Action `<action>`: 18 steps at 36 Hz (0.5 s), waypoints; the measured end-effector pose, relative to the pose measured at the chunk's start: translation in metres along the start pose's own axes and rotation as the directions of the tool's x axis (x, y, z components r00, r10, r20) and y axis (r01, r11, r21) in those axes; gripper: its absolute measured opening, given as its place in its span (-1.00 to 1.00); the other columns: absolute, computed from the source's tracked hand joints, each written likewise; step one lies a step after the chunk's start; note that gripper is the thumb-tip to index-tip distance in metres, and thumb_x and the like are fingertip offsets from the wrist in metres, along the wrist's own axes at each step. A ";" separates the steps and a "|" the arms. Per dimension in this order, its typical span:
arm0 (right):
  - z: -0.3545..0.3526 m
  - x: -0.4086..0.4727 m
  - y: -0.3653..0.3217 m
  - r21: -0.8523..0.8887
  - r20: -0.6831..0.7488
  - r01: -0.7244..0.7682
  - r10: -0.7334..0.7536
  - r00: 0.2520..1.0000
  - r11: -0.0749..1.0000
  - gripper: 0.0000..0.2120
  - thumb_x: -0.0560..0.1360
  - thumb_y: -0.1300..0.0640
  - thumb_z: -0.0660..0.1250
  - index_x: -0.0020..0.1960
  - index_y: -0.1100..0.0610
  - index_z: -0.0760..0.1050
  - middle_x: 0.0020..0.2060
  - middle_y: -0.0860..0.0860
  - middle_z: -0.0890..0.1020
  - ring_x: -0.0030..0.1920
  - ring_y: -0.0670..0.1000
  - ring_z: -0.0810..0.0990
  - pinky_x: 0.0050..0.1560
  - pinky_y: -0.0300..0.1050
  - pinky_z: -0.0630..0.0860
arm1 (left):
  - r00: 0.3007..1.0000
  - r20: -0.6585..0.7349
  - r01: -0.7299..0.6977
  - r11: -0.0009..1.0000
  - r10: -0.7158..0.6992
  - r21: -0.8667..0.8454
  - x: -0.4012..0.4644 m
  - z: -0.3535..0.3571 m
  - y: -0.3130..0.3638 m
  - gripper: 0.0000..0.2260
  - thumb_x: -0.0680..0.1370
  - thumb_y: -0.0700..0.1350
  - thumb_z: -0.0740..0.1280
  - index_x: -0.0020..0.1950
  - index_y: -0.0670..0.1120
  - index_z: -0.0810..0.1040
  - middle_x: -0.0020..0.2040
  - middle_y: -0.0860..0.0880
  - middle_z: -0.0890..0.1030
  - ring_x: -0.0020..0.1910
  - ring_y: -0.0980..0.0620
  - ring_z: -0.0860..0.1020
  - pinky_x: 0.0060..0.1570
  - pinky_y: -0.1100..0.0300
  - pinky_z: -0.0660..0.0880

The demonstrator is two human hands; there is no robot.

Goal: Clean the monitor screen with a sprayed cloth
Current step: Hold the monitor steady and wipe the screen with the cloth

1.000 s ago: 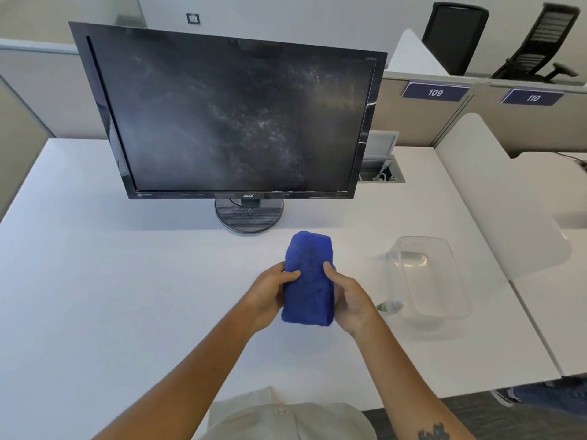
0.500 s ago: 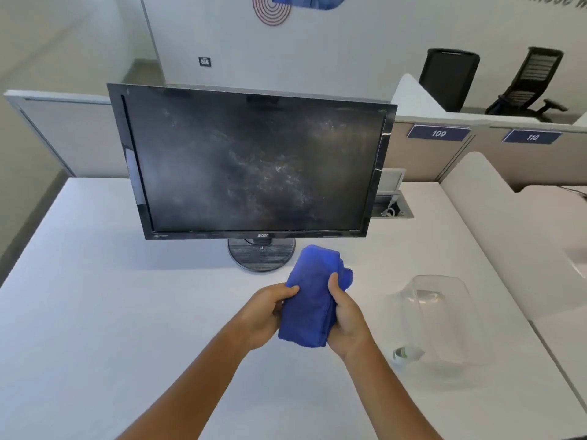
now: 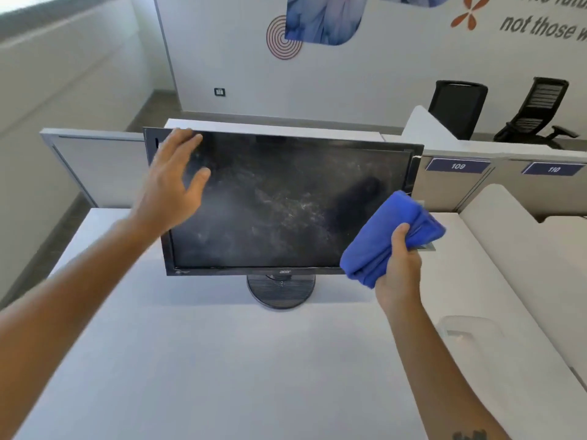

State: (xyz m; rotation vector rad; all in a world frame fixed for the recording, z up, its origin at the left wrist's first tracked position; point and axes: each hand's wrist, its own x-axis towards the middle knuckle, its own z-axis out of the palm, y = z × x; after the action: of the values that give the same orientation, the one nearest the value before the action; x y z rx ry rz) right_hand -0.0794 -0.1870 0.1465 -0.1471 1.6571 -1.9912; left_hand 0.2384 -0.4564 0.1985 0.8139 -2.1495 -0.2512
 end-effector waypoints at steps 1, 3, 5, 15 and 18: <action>0.008 0.001 -0.008 -0.021 -0.047 0.058 -0.058 0.997 0.998 -0.60 0.63 -0.30 0.32 0.18 0.01 0.59 0.09 -0.07 0.74 0.12 0.02 0.74 0.16 -0.01 0.66 | 0.999 0.030 0.012 1.000 -0.012 0.024 0.013 -0.009 -0.009 -0.49 0.71 -0.04 0.31 0.63 -0.23 0.43 0.59 -0.03 0.38 0.69 -0.22 0.30 0.69 -0.14 0.23; 0.019 0.010 -0.014 -0.056 -0.149 0.162 -0.169 0.974 0.985 -0.68 0.67 -0.25 0.29 0.07 0.01 0.56 0.01 -0.09 0.71 0.07 -0.02 0.72 0.10 -0.13 0.64 | 0.997 0.071 0.029 0.997 -0.034 0.072 0.035 -0.025 -0.024 -0.49 0.71 -0.02 0.25 0.61 -0.23 0.44 0.63 -0.13 0.40 0.71 -0.23 0.26 0.71 -0.20 0.18; 0.031 0.020 -0.023 -0.083 -0.238 0.249 -0.262 0.935 0.965 -0.68 0.69 -0.22 0.28 0.09 0.04 0.54 -0.01 -0.07 0.69 0.05 -0.03 0.72 0.06 -0.18 0.63 | 0.992 0.117 0.041 0.993 -0.053 0.107 0.052 -0.038 -0.036 -0.53 0.73 -0.07 0.22 0.61 -0.23 0.44 0.65 -0.21 0.40 0.72 -0.13 0.22 0.73 -0.09 0.11; 0.113 0.064 -0.013 -0.475 -0.244 0.474 -0.629 0.738 0.742 -0.60 0.66 -0.10 0.34 0.25 0.23 0.56 0.23 0.16 0.58 0.12 0.08 0.58 0.10 0.13 0.64 | 0.872 0.477 0.067 0.991 -0.114 0.114 0.084 -0.056 -0.071 -0.51 0.74 -0.39 0.18 0.65 -0.10 0.44 0.68 -0.22 0.36 0.71 -0.23 0.26 0.72 -0.06 0.09; 0.150 0.054 0.001 -0.624 -0.171 0.474 -0.701 0.692 0.621 -0.64 0.64 -0.10 0.33 0.22 0.16 0.61 0.31 0.11 0.54 0.14 0.16 0.54 0.13 0.21 0.60 | 0.863 0.495 0.084 0.995 -0.104 0.061 0.086 -0.056 -0.075 -0.57 0.77 -0.32 0.17 0.61 -0.04 0.48 0.63 -0.14 0.44 0.67 -0.20 0.30 0.70 -0.03 0.09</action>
State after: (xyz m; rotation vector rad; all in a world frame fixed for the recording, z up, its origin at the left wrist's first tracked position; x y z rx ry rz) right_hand -0.0630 -0.3444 0.1680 -0.6226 2.7234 -2.0161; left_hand 0.2753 -0.5634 0.2564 0.9554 -2.6041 -0.5217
